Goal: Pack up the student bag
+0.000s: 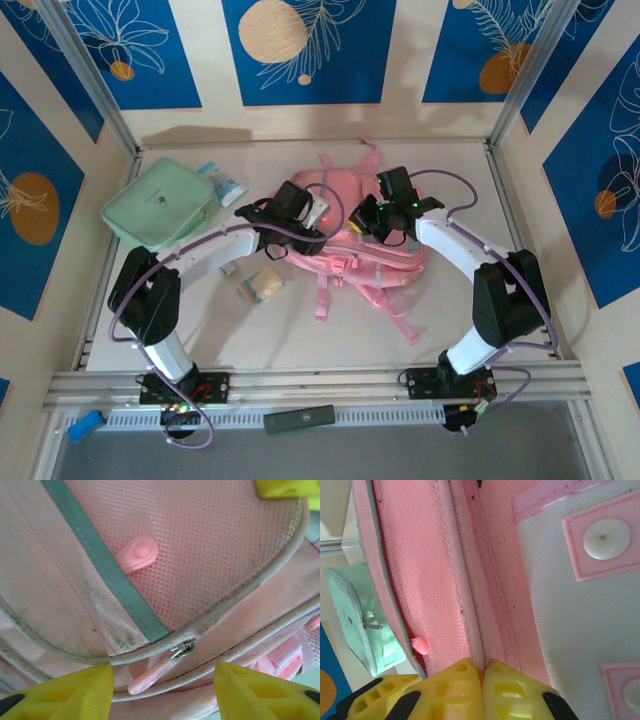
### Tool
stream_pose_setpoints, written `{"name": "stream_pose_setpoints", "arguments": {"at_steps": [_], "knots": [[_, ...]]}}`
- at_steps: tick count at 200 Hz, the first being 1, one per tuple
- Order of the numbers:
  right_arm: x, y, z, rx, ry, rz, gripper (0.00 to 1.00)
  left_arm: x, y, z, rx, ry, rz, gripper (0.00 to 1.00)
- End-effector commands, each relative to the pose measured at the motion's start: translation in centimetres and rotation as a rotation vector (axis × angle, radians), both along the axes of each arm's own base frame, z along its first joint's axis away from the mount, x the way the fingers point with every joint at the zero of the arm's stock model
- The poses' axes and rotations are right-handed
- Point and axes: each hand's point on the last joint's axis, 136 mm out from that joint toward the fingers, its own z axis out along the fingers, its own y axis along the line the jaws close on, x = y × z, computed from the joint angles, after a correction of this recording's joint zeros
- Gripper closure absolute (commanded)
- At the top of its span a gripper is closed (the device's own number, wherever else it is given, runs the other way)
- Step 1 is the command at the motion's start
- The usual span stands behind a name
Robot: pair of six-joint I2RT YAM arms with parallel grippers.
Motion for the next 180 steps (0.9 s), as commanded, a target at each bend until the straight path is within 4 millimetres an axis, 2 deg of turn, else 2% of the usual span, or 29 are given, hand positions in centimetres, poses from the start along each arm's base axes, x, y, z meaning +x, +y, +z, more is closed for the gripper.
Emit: {"name": "stream_pose_setpoints", "arguments": {"at_steps": [1, 39, 55, 69, 90, 130, 161, 180], "knots": [[0.9, 0.9, 3.8, 0.039, -0.095, 0.021, 1.00, -0.9, -2.1, -1.3, -0.069, 0.043, -0.116, 0.46], [0.9, 1.2, 3.7, 0.036, -0.095, 0.021, 1.00, -0.1, -1.9, -2.4, -0.075, 0.033, -0.101, 0.53], [1.1, 1.2, 3.8, 0.032, -0.094, 0.018, 1.00, -0.5, -2.3, -2.7, -0.091, 0.054, -0.128, 0.54], [1.1, 1.0, 3.8, 0.030, -0.090, 0.013, 1.00, -1.3, -2.3, -2.6, -0.105, 0.078, -0.146, 0.50], [1.3, 1.0, 3.9, 0.030, -0.096, 0.013, 1.00, -1.3, -1.8, -1.7, -0.138, 0.023, -0.117, 0.46], [1.7, 1.1, 4.1, 0.037, -0.101, 0.006, 1.00, 0.0, -0.2, -1.7, -0.104, -0.029, 0.002, 0.45], [1.7, 1.4, 4.0, 0.036, -0.094, 0.014, 1.00, 0.3, -2.0, -1.5, -0.124, -0.005, -0.078, 0.54], [1.6, 1.4, 4.0, 0.038, -0.093, 0.016, 1.00, 1.3, -1.8, -1.7, -0.099, -0.028, -0.058, 0.66]]}}
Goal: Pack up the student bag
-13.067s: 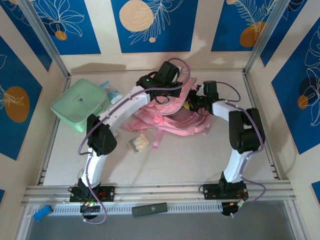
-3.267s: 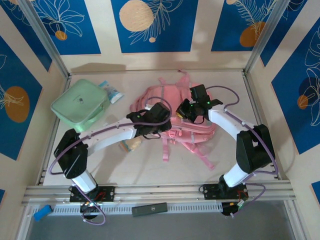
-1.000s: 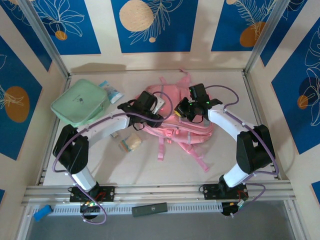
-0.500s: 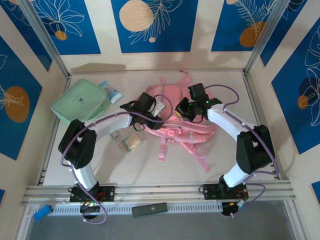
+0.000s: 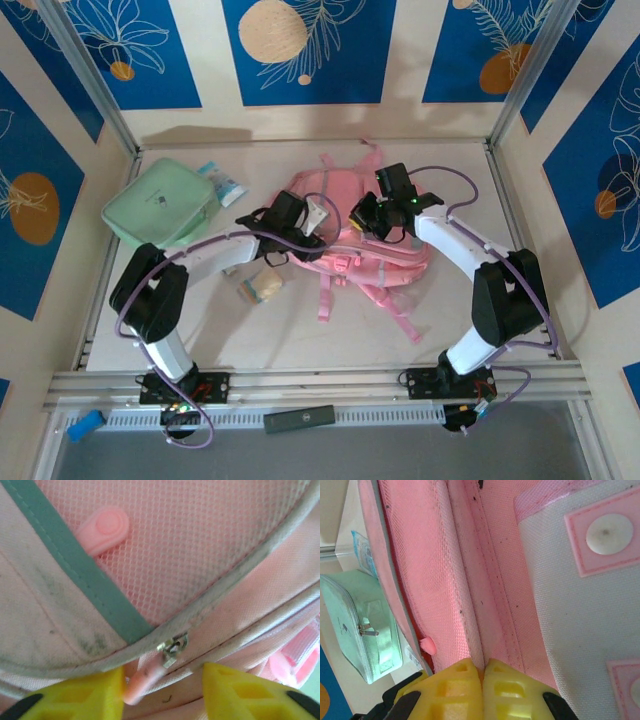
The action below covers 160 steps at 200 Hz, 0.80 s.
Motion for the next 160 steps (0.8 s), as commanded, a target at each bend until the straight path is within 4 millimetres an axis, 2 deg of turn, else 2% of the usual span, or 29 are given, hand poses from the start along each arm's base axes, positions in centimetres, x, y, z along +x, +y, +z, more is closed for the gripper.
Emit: {"name": "stream_pose_setpoints", "arguments": {"at_steps": [1, 33, 53, 72, 100, 120, 139, 160], "knots": [[1.3, 1.6, 3.4, 0.070, -0.096, 0.034, 1.00, 1.5, -0.7, 0.6, -0.002, -0.039, -0.008, 0.67], [1.2, 1.2, 3.4, 0.064, -0.096, 0.037, 1.00, 1.4, -0.6, 1.9, -0.023, -0.077, -0.018, 0.86], [1.1, 0.9, 3.4, 0.066, -0.095, 0.049, 1.00, 1.9, 0.8, 2.1, 0.023, -0.109, 0.021, 1.00], [0.6, 0.7, 3.6, 0.056, -0.099, 0.099, 1.00, 2.6, 2.6, 2.2, 0.049, -0.111, 0.065, 1.00], [-0.4, -1.3, 3.8, 0.071, -0.088, 0.157, 1.00, 2.2, 4.1, 2.6, 0.063, -0.117, 0.071, 1.00], [0.2, -2.8, 3.6, 0.093, -0.065, 0.190, 1.00, 0.8, 3.7, 2.6, 0.030, -0.074, 0.032, 1.00], [1.5, -3.4, 3.6, 0.049, -0.079, 0.233, 1.00, -1.3, 1.8, 2.5, -0.043, -0.010, -0.024, 1.00], [3.3, -2.0, 4.5, 0.072, -0.119, 0.314, 1.00, -3.7, -0.8, 2.8, -0.057, 0.010, -0.064, 1.00]]}}
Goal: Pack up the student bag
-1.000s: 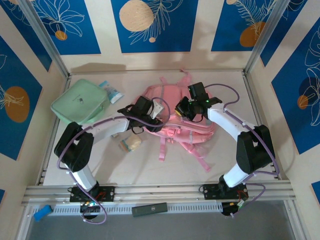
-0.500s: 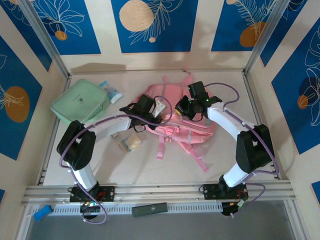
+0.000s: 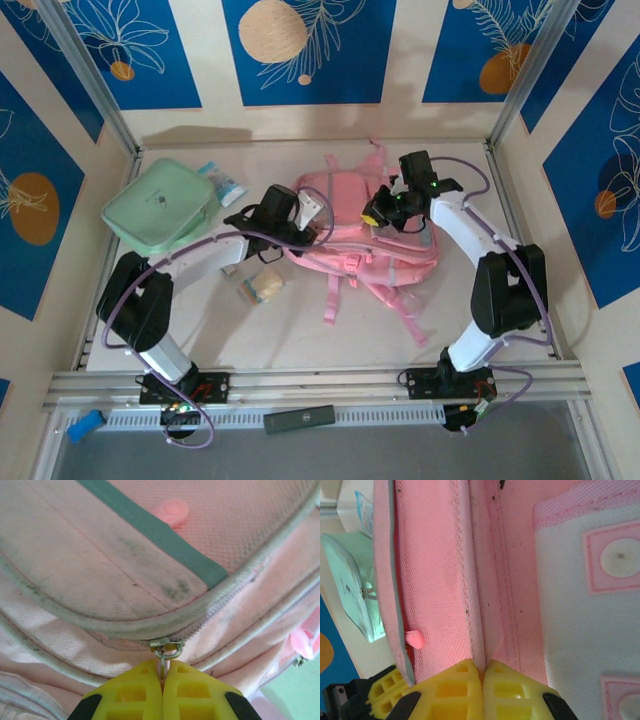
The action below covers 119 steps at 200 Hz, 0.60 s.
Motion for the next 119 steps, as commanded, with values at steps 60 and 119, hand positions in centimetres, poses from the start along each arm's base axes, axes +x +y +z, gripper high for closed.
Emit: {"name": "stream_pose_setpoints", "arguments": {"at_steps": [60, 119], "knots": [[7.8, 0.7, 1.4, -0.041, -0.101, 0.156, 0.75, -5.3, -11.2, 1.5, -0.164, 0.196, 0.125, 1.00], [0.4, 0.7, 1.0, 0.079, -0.024, 0.047, 0.42, -3.3, -11.8, 0.6, -0.159, 0.178, 0.186, 1.00]]}}
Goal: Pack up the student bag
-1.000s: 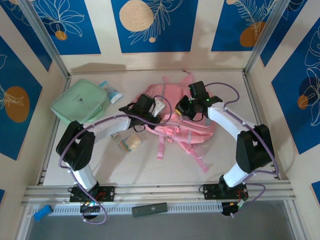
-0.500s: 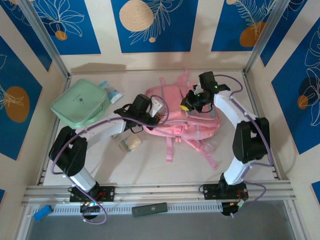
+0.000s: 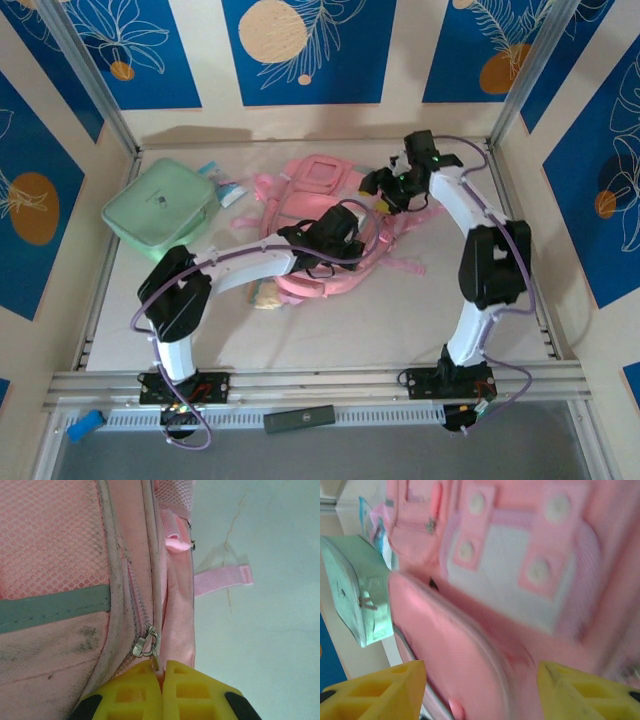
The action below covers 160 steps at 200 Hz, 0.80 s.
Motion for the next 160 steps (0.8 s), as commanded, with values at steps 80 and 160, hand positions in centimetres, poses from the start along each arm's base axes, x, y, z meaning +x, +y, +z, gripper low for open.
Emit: {"name": "stream_pose_setpoints", "arguments": {"at_steps": [80, 160], "knots": [[-3.7, 4.7, -4.3, 0.134, 0.098, -0.045, 0.75, 0.1, -2.2, 2.4, -0.134, -0.008, -0.037, 1.00], [-2.5, -5.1, -0.2, -0.005, -0.019, -0.038, 1.00, -2.4, 7.5, 0.4, 0.177, 0.008, -0.183, 1.00]]}}
